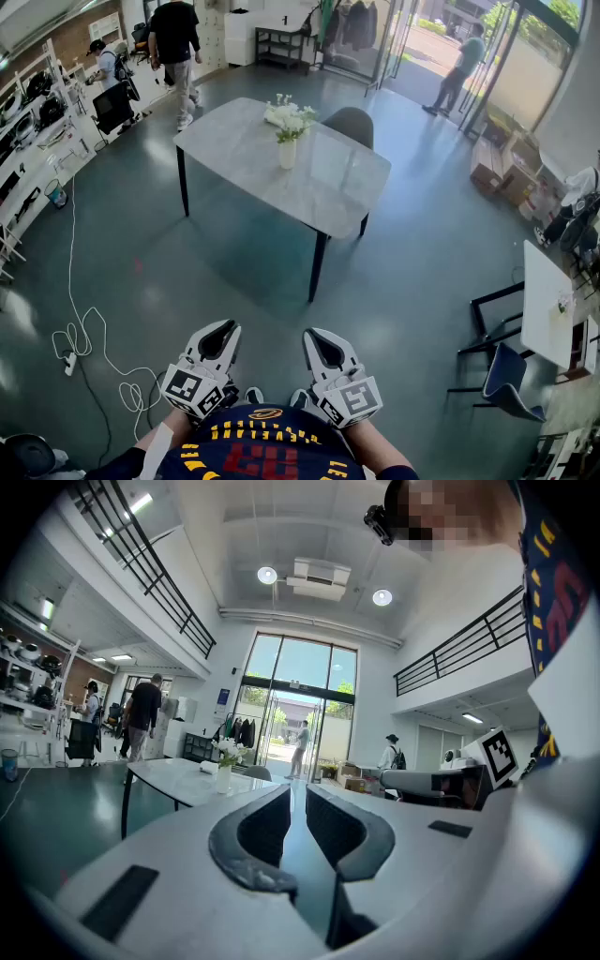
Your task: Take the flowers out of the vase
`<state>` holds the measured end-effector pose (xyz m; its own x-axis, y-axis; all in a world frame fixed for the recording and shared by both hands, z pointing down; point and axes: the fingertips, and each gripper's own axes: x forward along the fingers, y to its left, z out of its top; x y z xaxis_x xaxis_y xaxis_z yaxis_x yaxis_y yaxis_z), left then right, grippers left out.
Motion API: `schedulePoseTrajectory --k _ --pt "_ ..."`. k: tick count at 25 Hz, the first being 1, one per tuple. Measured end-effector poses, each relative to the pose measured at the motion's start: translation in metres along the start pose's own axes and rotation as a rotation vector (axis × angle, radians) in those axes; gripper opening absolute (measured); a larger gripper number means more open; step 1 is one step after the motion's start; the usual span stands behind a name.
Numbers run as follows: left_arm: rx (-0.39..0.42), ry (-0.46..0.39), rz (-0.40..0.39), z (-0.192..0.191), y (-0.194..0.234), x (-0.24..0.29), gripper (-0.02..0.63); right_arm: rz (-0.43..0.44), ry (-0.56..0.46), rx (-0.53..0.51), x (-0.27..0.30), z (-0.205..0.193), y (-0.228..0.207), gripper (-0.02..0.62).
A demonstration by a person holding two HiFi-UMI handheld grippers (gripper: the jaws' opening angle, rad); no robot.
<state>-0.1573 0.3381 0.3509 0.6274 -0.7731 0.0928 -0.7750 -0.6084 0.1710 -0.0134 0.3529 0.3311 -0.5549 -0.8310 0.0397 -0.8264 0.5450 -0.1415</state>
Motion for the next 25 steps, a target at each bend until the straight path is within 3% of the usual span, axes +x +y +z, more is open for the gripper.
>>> schedulePoseTrajectory --k 13,25 --pt "0.005 -0.015 0.001 0.002 0.011 -0.004 0.054 -0.017 -0.023 0.021 0.005 0.0 0.003 0.009" --pt "0.003 -0.061 0.002 0.014 0.042 -0.035 0.054 -0.084 -0.027 0.009 0.014 0.001 0.019 0.011"
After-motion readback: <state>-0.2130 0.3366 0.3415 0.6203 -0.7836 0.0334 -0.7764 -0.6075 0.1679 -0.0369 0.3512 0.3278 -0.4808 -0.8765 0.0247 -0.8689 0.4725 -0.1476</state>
